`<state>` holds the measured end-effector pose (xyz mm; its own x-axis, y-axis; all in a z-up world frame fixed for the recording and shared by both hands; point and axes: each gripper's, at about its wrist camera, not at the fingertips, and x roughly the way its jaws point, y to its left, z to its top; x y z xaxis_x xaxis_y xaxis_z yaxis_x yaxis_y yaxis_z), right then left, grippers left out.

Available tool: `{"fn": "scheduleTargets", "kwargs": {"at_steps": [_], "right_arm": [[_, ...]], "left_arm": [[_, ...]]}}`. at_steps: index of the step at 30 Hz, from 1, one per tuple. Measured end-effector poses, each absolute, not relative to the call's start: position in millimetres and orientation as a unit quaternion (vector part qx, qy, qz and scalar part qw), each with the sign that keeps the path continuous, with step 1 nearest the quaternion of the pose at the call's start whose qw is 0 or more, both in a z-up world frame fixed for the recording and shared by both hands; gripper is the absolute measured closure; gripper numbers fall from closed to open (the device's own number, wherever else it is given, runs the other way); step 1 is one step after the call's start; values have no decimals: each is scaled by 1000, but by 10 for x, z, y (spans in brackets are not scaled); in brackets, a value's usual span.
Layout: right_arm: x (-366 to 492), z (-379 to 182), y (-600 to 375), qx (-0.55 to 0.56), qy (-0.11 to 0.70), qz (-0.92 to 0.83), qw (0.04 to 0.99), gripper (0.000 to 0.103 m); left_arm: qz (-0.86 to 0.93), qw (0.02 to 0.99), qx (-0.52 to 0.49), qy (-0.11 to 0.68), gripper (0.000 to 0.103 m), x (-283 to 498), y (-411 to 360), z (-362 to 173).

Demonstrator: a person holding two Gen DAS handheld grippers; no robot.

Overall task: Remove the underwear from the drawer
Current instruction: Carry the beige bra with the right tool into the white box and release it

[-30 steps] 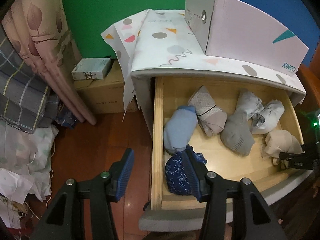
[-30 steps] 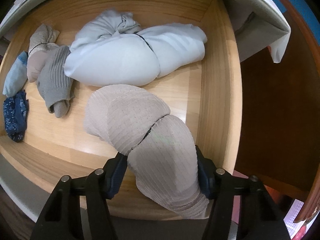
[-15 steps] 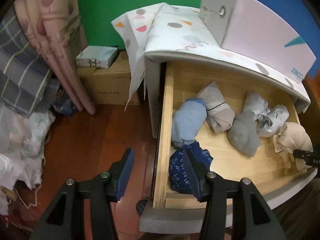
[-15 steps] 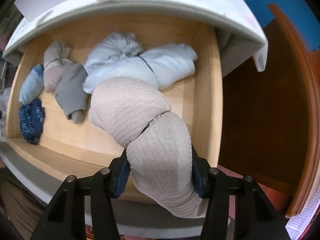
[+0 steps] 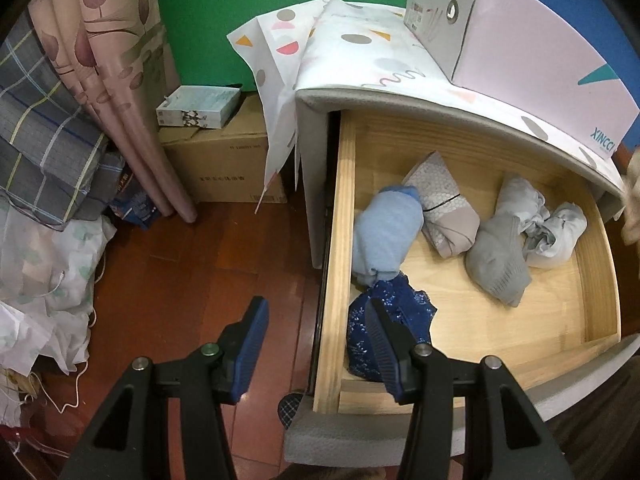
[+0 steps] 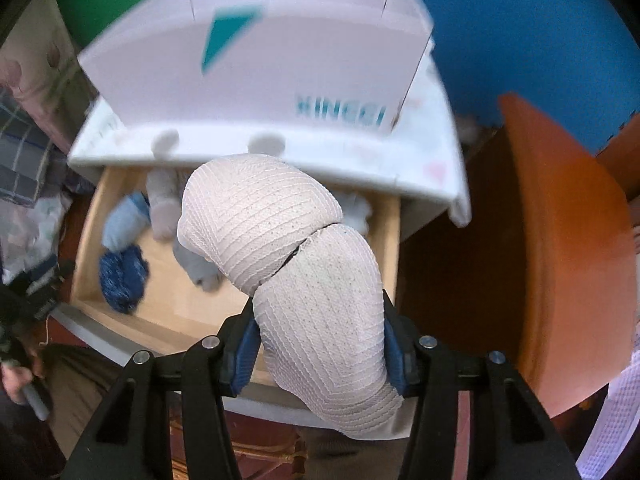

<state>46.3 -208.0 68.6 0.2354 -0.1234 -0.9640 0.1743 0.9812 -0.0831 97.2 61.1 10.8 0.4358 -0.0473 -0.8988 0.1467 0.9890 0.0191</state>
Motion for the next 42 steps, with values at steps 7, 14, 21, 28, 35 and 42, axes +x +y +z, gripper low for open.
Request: {"fn": "scheduleTargets", "kwargs": {"at_steps": [7,14,21,28,35,42], "right_arm": [[735,1557,-2147,25,551,-101,828,54],[1320,1986,-2172,16,506,-118,854,54],[1971,1794,-2084,-25,512,-131,849,54],[2491,1450,-2091,-18,536,-125,835,53],[2679,1102,-2088,-14,561,-118,819,52],[2722,887,-2178,-15,582,-124,804,43]], "left_arm": [[-51,846,39,530,52,980,651,97],[-51,844,34,533,52,985,664,88],[-47,842,27,537,52,992,694,71],[-43,839,24,542,52,1005,703,56],[-42,839,30,542,52,1001,672,39],[-39,838,32,543,52,985,654,24]]}}
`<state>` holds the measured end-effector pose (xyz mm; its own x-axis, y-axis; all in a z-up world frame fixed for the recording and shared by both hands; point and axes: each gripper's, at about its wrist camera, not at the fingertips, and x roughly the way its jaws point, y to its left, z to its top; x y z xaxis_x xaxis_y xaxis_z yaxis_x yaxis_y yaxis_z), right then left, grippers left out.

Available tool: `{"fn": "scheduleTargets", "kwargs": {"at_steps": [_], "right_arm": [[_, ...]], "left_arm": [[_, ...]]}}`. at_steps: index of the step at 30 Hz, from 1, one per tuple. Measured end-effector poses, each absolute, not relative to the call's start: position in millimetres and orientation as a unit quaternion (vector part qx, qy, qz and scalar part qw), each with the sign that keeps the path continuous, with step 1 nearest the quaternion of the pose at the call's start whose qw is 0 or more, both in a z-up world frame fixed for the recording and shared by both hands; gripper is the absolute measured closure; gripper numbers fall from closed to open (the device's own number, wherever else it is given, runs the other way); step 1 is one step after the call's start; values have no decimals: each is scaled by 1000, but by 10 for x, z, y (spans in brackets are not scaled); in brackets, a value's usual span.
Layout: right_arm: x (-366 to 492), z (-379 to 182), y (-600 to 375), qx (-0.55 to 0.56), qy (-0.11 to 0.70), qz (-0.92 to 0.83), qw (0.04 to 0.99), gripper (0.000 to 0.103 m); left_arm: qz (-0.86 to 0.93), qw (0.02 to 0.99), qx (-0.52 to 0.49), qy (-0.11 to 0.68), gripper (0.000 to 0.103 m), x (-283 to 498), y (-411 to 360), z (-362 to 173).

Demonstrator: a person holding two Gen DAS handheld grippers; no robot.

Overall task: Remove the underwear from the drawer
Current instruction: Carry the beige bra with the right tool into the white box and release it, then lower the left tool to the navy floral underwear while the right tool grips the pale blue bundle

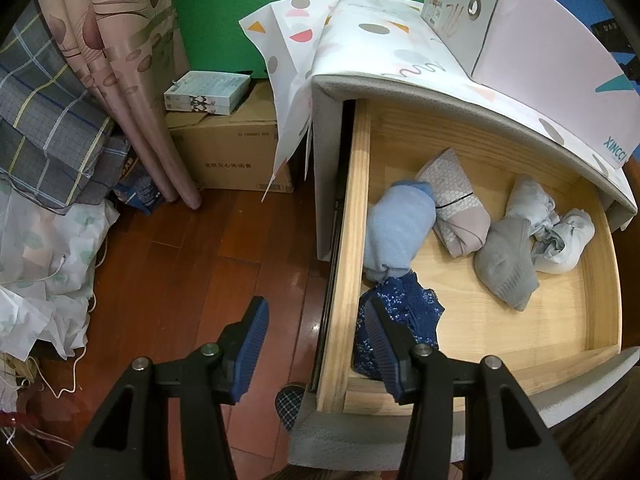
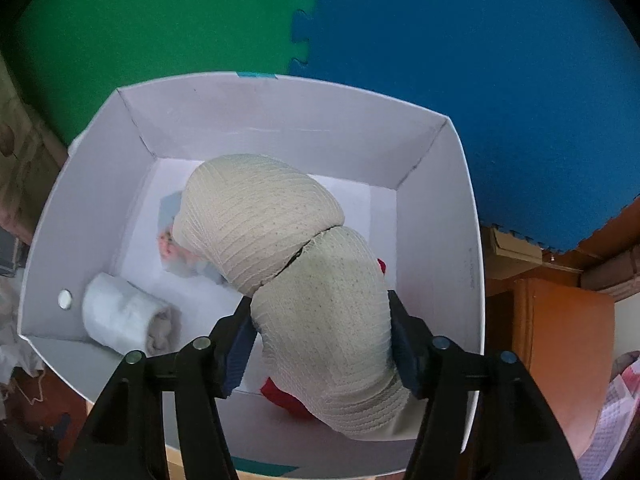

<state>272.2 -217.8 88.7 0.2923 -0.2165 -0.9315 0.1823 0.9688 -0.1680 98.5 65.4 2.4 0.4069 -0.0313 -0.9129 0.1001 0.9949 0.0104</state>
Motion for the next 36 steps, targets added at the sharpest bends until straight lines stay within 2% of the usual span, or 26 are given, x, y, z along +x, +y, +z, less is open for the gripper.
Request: {"fn": "scheduleTargets", "kwargs": {"at_steps": [2,9,18,24,36], "right_arm": [[2695,896,-2176,-14,582,-122,804,40],[2413,1225,-2141,-19,556,-119,822,38],[1620,1454,-2129,-17,552,-91,829,36],[1042,1175,-2170,-12,572,-79,817,36],[720,-60,-2213,43,652,-76,754,36]], "left_arm": [[-41,836,35,547,52,990,654,10],[-37,832,48,551,52,1004,639,-13],[-39,833,67,549,52,975,595,-12],[-45,836,69,543,52,965,583,14],[-53,834,77,544,52,968,535,7]]}}
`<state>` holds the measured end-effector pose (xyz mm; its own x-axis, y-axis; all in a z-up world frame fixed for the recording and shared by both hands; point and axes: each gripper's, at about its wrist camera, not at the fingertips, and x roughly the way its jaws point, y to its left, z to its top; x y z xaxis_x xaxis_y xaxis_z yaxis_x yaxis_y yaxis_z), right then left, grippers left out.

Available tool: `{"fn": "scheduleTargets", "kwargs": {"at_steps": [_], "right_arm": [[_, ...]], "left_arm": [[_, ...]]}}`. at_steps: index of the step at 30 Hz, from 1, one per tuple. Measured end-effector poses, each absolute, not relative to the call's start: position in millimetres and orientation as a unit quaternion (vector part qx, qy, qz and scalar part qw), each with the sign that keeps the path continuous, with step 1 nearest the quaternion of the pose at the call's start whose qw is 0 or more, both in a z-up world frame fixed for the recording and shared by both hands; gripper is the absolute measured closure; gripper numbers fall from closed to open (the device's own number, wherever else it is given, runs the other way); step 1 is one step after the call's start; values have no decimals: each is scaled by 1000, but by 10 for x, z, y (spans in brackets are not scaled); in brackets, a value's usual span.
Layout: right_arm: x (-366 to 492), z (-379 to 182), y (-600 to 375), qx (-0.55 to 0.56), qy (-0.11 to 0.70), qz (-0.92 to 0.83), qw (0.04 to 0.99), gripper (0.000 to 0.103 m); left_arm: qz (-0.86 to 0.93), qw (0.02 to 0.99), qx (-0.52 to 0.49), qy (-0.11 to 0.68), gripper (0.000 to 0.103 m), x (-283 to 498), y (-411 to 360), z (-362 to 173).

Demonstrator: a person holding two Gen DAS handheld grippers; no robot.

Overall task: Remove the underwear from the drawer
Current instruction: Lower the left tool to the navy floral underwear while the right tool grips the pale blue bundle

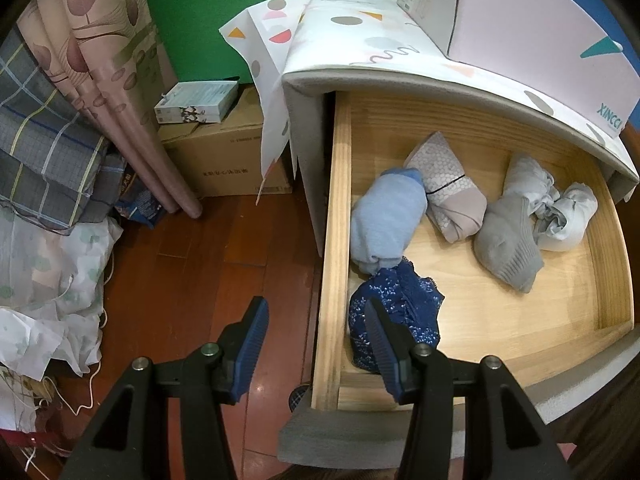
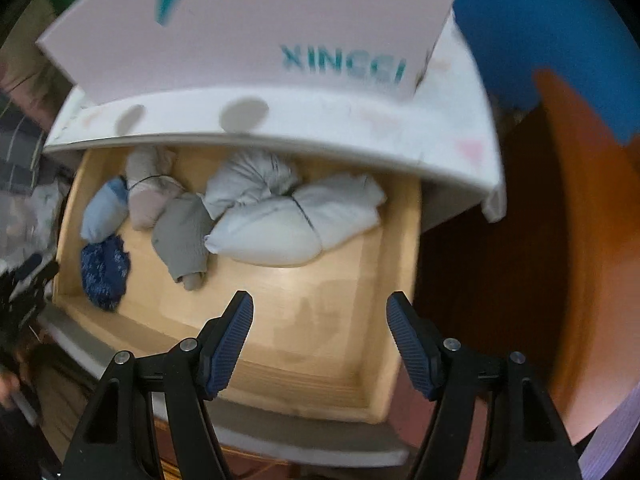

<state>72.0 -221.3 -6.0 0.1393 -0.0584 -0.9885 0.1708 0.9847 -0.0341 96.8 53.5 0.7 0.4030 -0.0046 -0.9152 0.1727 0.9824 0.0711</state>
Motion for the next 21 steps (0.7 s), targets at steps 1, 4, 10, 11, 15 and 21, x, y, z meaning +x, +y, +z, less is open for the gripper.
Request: {"fn": "scheduleTargets", "kwargs": {"at_steps": [1,4,10,11,15,21], "right_arm": [[739,-140,-2210,53,654,-82,750,36],[830,-322,-2221,100,645,-110,749,36],[1074,-568,-2129,125,627,-151,754,25],[1107,-606,-2102,126,625,-157,754,25],[1238,-736,-2022,127,618,-176,756,25],[1380,-1004,-1942,98,650,-172,734,25]], "left_arm": [[-53,833,75,545,52,972,544,5],[-56,832,69,547,52,979,555,3],[-59,832,68,548,52,976,538,8],[-59,832,71,547,52,977,529,12],[-84,830,72,547,52,976,464,47],[-108,817,73,561,52,1063,338,50]]}}
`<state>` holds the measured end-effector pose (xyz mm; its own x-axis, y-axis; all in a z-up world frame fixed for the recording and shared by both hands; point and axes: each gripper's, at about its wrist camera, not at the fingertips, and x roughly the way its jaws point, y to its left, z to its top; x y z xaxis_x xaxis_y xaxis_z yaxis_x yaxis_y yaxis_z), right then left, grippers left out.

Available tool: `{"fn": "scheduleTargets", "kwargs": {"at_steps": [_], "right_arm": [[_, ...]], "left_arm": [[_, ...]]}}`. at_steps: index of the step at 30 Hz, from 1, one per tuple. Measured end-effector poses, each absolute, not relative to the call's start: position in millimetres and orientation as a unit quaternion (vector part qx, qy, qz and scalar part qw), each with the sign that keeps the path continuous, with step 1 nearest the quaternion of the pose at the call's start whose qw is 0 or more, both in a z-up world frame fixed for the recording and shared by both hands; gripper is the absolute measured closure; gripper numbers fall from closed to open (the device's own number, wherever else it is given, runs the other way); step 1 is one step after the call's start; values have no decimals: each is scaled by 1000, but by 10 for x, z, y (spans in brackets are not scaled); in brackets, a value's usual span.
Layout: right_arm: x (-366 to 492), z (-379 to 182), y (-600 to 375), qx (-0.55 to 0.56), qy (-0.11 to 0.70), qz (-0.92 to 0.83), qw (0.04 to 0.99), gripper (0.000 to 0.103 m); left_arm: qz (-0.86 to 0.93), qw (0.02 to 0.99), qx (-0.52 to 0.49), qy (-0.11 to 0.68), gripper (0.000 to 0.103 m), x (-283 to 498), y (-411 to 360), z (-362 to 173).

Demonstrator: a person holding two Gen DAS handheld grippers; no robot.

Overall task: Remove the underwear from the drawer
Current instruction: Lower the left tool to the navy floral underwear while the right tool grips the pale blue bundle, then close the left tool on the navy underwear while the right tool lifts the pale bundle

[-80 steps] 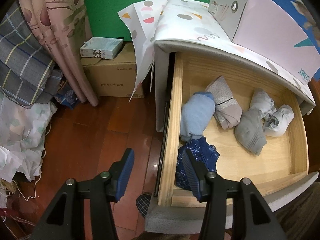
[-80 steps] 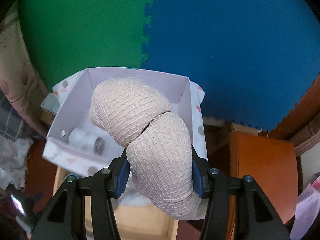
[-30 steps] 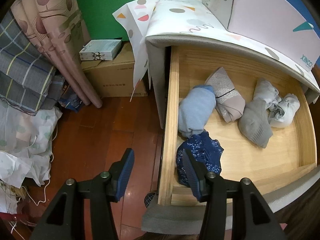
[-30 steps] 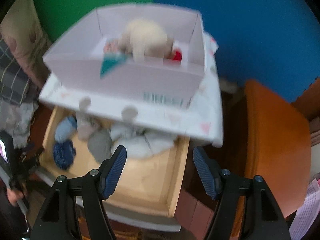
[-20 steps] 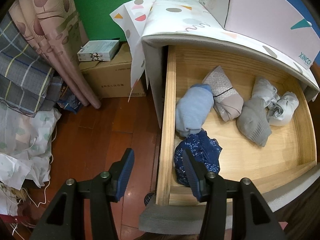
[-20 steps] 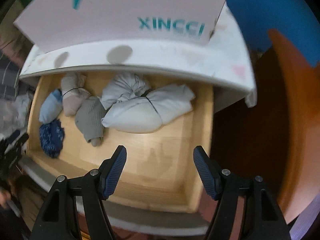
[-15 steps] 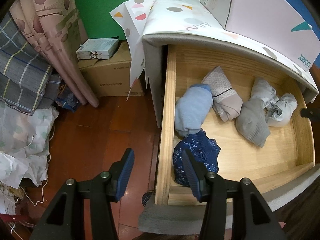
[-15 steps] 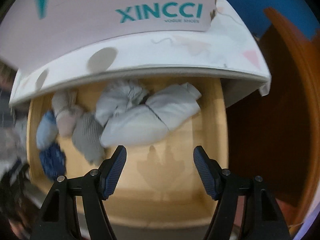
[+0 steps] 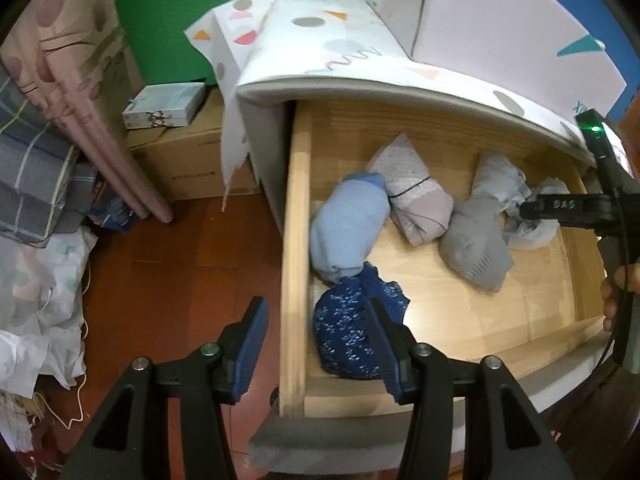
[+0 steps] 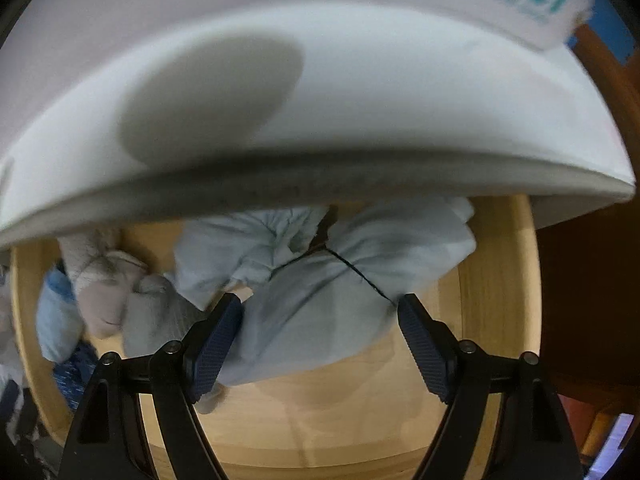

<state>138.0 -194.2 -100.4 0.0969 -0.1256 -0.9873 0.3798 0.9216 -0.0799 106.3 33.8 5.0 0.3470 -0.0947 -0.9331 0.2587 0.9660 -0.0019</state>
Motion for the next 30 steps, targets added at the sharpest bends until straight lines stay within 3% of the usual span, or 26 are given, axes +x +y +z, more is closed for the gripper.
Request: {"fn": "scheduleTargets", "kwargs": {"at_steps": [3,11,22,30], "right_arm": [[1387,-1098,-1978,83,661,-173,725,25],[1361,-1215,-2102,55,685,-158,709,45],[1007,-1264,-2187,33,727,-115,676,71],[774,-1308,-2231,9,751,-88,654,74]], "left_arm": [[-110,803,66,582,52,1124,277,-16],[-99,794,123,587,50,1097,28,-109],[-95,763,90,634,50,1161,-75,-276],[-87,740,72,663,50,1290,-90,-498]]}}
